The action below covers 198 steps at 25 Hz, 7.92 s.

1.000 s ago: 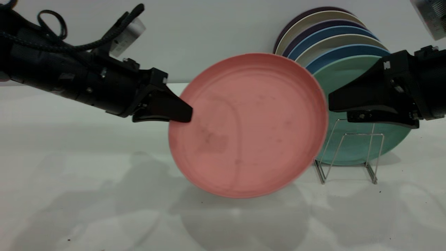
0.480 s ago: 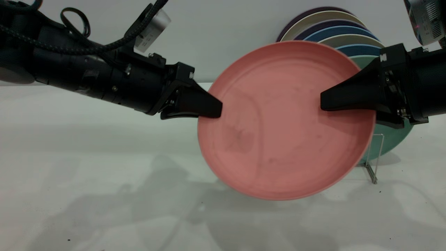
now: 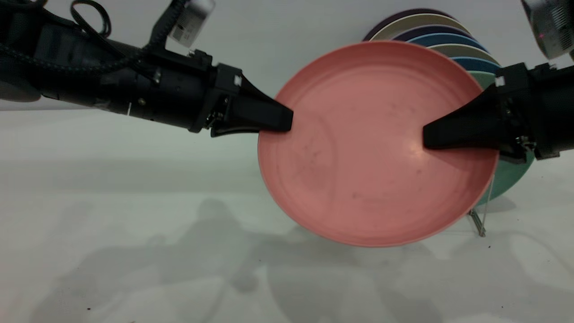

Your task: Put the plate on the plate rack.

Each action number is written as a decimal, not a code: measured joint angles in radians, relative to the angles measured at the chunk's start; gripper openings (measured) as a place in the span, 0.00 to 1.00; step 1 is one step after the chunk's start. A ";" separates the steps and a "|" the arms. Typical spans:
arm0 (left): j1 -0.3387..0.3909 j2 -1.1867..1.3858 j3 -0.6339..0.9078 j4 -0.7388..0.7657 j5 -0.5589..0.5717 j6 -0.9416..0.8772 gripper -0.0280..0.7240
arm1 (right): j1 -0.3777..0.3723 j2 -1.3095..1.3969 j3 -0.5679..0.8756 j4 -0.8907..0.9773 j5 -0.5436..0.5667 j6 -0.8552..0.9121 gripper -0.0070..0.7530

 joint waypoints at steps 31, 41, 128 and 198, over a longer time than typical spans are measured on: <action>0.381 -0.005 -0.008 0.302 -0.135 -0.353 0.49 | -0.170 -0.330 -0.255 -0.706 -0.240 -0.401 0.14; 0.381 -0.005 -0.008 0.308 -0.144 -0.354 0.49 | -0.057 -0.245 -0.359 -0.742 -0.278 -0.401 0.14; 0.379 -1.631 0.200 1.650 0.295 -1.601 0.63 | -0.051 -1.452 -0.117 -1.449 0.332 1.464 0.56; 0.249 -2.019 0.469 1.756 0.319 -1.708 0.63 | 0.049 -1.800 0.151 -1.553 0.239 1.458 0.56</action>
